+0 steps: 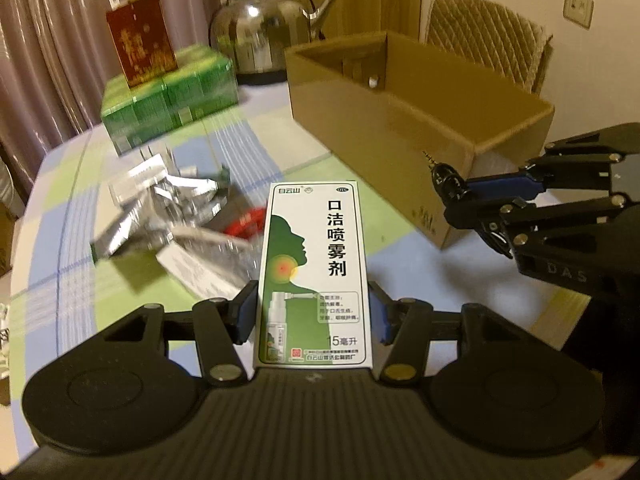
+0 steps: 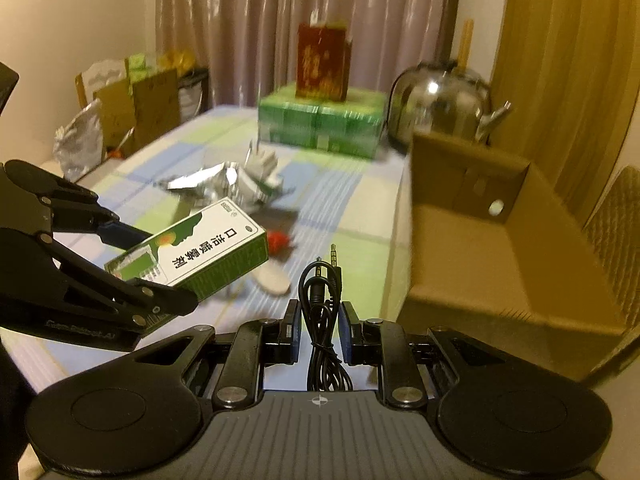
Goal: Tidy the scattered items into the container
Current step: 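Carry both into the cardboard box, open the left tool while the right tool releases the cable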
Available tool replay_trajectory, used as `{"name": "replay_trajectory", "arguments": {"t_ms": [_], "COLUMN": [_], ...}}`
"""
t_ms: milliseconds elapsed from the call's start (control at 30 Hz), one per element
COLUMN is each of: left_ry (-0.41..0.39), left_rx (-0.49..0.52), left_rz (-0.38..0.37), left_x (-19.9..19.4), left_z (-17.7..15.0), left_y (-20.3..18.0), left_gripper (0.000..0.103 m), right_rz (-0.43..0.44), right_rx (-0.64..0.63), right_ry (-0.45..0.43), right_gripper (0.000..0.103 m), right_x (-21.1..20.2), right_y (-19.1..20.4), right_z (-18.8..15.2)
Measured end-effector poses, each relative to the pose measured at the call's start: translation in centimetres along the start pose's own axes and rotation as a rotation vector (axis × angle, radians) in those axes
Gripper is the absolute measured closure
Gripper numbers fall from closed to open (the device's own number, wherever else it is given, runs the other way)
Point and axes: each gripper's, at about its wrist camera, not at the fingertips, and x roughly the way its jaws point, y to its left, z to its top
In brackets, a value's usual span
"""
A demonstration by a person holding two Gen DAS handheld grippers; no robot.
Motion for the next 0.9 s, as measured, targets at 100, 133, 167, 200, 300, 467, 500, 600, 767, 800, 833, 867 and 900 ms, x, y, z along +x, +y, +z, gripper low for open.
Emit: {"name": "replay_trajectory", "arguments": {"t_ms": [100, 133, 167, 200, 300, 467, 500, 600, 767, 800, 833, 867, 900], "left_ry": [-0.03, -0.04, -0.05, -0.061, -0.088, -0.123, -0.129, -0.141, -0.136, -0.134, -0.131, -0.128, -0.124], "left_rx": [0.004, 0.005, 0.007, 0.008, 0.008, 0.008, 0.009, 0.011, 0.014, 0.015, 0.015, 0.014, 0.012], "left_rz": [0.001, -0.002, -0.006, -0.01, -0.033, -0.076, -0.086, -0.113, -0.159, -0.164, -0.17, -0.173, -0.174], "left_x": [-0.7, -0.9, -1.0, -1.1, -1.0, -0.4, -0.1, 1.0, 3.5, 4.1, 4.6, 5.1, 5.6], "left_z": [1.6, 2.1, 2.7, 3.3, 5.3, 8.5, 9.2, 11.1, 13.6, 14.0, 14.3, 14.4, 14.7], "left_y": [-0.4, -0.6, -0.8, -1.1, -2.1, -4.3, -4.9, -6.6, -9.1, -9.4, -9.8, -10.0, -10.2], "left_gripper": [0.053, 0.053, 0.053, 0.053, 0.053, 0.053, 0.053, 0.053, 0.053, 0.053, 0.053, 0.053, 0.053], "right_rz": [-0.024, -0.033, -0.043, -0.053, -0.09, -0.157, -0.17, -0.204, -0.235, -0.237, -0.238, -0.24, -0.241], "right_rx": [0.008, 0.009, 0.013, 0.019, 0.035, 0.078, 0.086, 0.114, 0.154, 0.161, 0.166, 0.17, 0.175], "right_ry": [-0.042, -0.055, -0.068, -0.079, -0.11, -0.139, -0.139, -0.13, -0.12, -0.118, -0.116, -0.114, -0.112], "right_gripper": [0.087, 0.087, 0.087, 0.087, 0.087, 0.087, 0.087, 0.087, 0.087, 0.087, 0.087, 0.087, 0.087], "right_x": [-1.1, -1.4, -1.8, -2.1, -3.0, -3.4, -3.2, -2.6, -2.0, -1.9, -1.8, -1.8, -1.7], "right_y": [-0.8, -1.1, -1.5, -2.0, -3.6, -7.7, -8.6, -11.3, -15.0, -15.5, -16.0, -16.4, -16.7], "right_z": [1.3, 1.7, 2.1, 2.5, 3.8, 5.4, 5.6, 5.6, 4.9, 4.7, 4.6, 4.3, 4.2]}}
